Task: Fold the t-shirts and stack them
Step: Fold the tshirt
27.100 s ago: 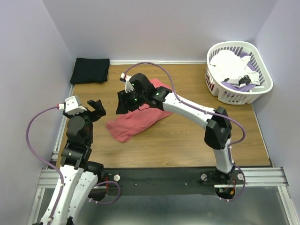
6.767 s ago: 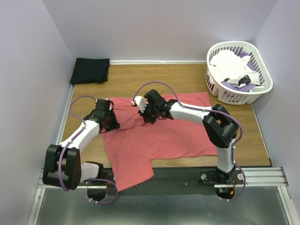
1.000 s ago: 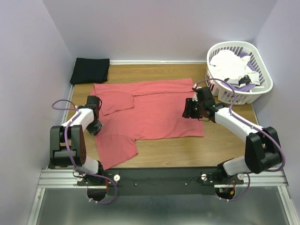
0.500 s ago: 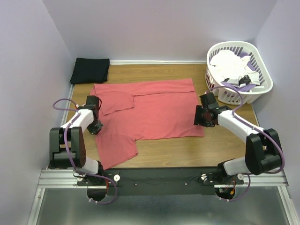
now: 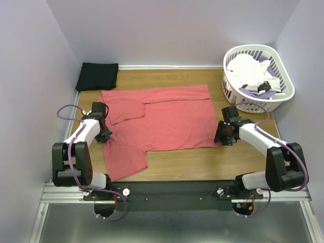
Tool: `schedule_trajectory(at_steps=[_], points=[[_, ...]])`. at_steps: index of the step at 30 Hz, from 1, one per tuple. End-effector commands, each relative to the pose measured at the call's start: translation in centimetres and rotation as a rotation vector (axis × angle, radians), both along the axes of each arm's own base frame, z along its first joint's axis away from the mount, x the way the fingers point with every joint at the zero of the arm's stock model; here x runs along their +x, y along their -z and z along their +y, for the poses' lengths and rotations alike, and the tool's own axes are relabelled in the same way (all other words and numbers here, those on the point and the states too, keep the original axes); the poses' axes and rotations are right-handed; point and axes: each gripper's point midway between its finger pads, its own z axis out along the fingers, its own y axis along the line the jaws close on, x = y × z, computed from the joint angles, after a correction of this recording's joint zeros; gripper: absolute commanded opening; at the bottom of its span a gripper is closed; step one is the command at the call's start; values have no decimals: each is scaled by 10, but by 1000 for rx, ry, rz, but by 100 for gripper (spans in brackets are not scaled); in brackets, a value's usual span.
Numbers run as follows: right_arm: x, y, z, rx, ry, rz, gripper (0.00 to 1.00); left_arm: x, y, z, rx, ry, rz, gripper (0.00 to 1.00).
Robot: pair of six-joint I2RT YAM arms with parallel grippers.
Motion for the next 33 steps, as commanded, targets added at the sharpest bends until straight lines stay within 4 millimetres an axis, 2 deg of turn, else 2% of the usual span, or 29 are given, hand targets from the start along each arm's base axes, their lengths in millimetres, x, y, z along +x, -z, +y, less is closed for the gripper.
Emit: schedule_trajectory(at_steps=[1, 12, 16, 21, 23, 28, 33], points=[[-15, 5, 8, 61, 20, 51, 51, -1, -6, 0, -5, 11, -26, 0], [-25, 12, 7, 62, 40, 95, 48, -2, -12, 2, -3, 17, -26, 0], [-27, 14, 6, 57, 41, 109, 36, -3, -13, 3, 0, 16, -27, 0], [-23, 7, 3, 43, 40, 88, 8, -4, -14, 3, -4, 24, -14, 0], [-19, 1, -5, -6, 39, 78, 1, -1, -18, 3, -6, 26, -20, 0], [-14, -8, -11, -34, 20, 67, 1, 2, -29, 4, 0, 34, -34, 0], [0, -23, -5, -15, -16, 43, 1, -1, -34, 3, -5, 44, -33, 0]])
